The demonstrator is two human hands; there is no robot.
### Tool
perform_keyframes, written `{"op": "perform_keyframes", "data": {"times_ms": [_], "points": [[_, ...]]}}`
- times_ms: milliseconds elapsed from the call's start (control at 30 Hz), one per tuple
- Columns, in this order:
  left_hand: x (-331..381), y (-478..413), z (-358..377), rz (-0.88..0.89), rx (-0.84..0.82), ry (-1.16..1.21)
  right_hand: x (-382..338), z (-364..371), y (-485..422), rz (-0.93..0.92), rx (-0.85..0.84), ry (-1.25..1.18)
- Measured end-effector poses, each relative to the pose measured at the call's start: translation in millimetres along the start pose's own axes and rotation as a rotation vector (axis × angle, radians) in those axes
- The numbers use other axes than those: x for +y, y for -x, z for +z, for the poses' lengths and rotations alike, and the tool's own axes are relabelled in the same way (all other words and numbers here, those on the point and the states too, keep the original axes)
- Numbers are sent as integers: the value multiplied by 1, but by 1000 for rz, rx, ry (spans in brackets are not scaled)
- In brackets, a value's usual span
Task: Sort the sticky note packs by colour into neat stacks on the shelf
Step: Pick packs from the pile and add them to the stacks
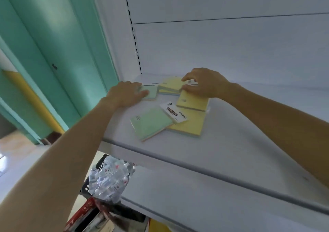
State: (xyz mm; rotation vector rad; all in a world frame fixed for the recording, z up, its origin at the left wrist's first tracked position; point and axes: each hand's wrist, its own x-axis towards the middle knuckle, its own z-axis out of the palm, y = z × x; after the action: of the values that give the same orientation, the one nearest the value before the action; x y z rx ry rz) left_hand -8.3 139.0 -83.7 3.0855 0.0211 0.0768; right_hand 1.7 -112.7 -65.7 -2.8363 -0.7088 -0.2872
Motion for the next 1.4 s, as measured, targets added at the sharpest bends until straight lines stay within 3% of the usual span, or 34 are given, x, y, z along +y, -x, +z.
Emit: {"op": "perform_keyframes", "data": {"times_ms": [333,500,800,967,1067,1233,1400], "points": [[-18,-32,19,96,111,374,-16,5,32,334,24,20],[-11,-25,19,147,188,568,-25,6,53,564,-36,-98],[-13,-20,15,225,302,809,-33,14,51,588,166,-215],[-13,-19,12,116,330,948,-29,7,56,581,105,-533],[-8,-11,6,133,373,1025,-26,-3,59,589,53,-538],[21,-4,-10,258,283,1054,-21,-6,82,634,37,-483],[83,7,-33,398,180,946,3,-23,125,736,201,-705]]}}
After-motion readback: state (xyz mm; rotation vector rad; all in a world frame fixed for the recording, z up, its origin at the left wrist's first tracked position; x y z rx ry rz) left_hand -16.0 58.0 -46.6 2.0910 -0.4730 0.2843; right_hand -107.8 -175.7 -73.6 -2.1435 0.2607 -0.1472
